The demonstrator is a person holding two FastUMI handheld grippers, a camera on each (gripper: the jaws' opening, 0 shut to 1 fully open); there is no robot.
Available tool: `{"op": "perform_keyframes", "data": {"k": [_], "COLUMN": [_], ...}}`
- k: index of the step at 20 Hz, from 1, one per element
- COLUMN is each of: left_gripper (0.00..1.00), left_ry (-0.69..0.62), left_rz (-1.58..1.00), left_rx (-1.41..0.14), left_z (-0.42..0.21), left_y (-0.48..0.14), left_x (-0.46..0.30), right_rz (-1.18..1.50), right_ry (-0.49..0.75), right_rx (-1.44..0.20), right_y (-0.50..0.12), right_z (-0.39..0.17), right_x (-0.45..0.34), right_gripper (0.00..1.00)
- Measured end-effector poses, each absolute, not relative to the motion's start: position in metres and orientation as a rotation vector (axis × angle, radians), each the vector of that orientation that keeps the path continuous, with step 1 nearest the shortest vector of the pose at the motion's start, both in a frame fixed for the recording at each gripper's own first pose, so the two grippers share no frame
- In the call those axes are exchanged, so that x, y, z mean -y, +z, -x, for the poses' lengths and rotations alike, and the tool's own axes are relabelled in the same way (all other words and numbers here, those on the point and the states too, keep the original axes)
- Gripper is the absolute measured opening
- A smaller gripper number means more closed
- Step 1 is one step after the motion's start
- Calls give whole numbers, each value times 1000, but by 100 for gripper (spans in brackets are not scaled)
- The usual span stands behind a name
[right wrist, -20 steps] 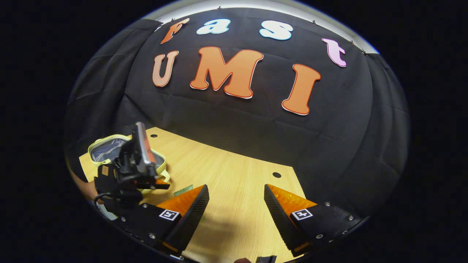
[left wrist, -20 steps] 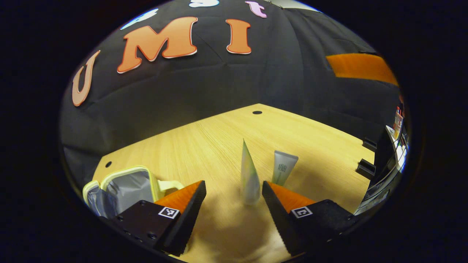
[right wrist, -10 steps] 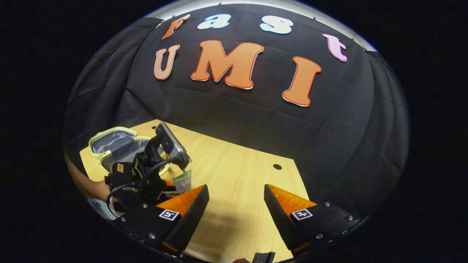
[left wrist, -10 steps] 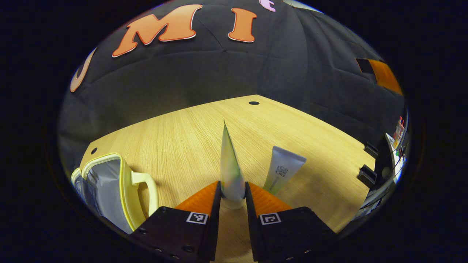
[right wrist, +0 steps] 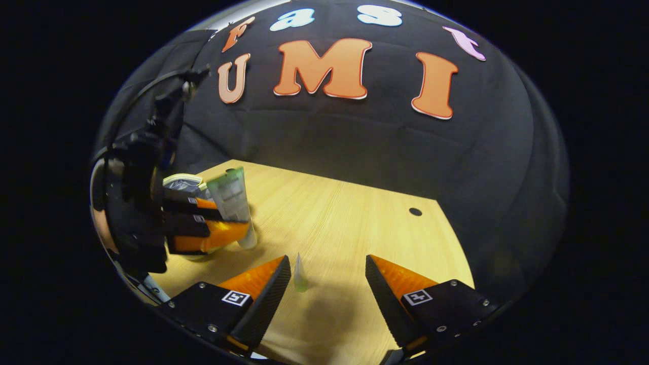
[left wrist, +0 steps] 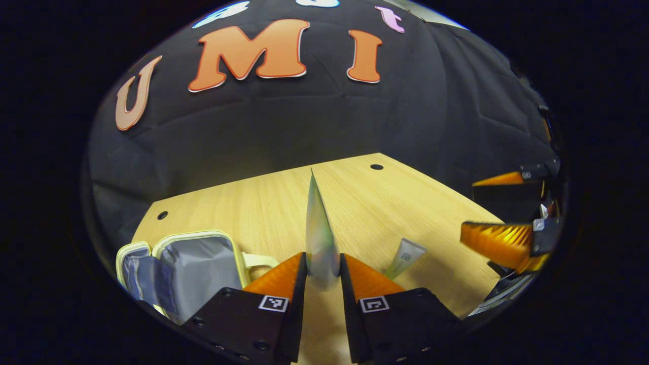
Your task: First open the suitcase, pack the skin care products into it, and then close the suitcase.
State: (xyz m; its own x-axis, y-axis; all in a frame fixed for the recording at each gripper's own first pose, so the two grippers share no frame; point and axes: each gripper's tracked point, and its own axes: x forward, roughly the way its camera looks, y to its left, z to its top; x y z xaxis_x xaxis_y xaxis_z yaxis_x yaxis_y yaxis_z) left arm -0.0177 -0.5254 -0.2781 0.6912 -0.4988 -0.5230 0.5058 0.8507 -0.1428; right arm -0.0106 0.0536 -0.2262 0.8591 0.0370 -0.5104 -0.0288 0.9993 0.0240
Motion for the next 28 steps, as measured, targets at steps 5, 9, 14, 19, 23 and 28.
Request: {"op": "perform_keyframes", "data": {"k": [5, 9, 14, 19, 23, 28], "left_gripper": [37, 38, 37, 37, 36, 37], "left_ry": [-453, -324, -140, -39, -46, -169], "left_rz": [-62, -46, -32, -24, -12, -17], "left_rx": [-556, -591, -664, -726, -752, -789], "left_z": [17, 25, 46, 60, 57, 41], "left_y": [-259, -262, -269, -281, -294, -315], "left_x": [481, 441, 385, 343, 314, 292], "right_rz": [-48, -103, -107, -107, -122, -146], "right_ry": [104, 169, 213, 278, 263, 199], "right_rx": [-599, -675, -743, -795, -811, -784], "right_y": [-265, -300, -333, -355, -353, -323], "right_z": [-4, -9, -15, -11, -10, -13], "right_x": [-77, -92, -98, -104, -111, -139], "right_gripper": [89, 69, 44, 40, 31, 29]}}
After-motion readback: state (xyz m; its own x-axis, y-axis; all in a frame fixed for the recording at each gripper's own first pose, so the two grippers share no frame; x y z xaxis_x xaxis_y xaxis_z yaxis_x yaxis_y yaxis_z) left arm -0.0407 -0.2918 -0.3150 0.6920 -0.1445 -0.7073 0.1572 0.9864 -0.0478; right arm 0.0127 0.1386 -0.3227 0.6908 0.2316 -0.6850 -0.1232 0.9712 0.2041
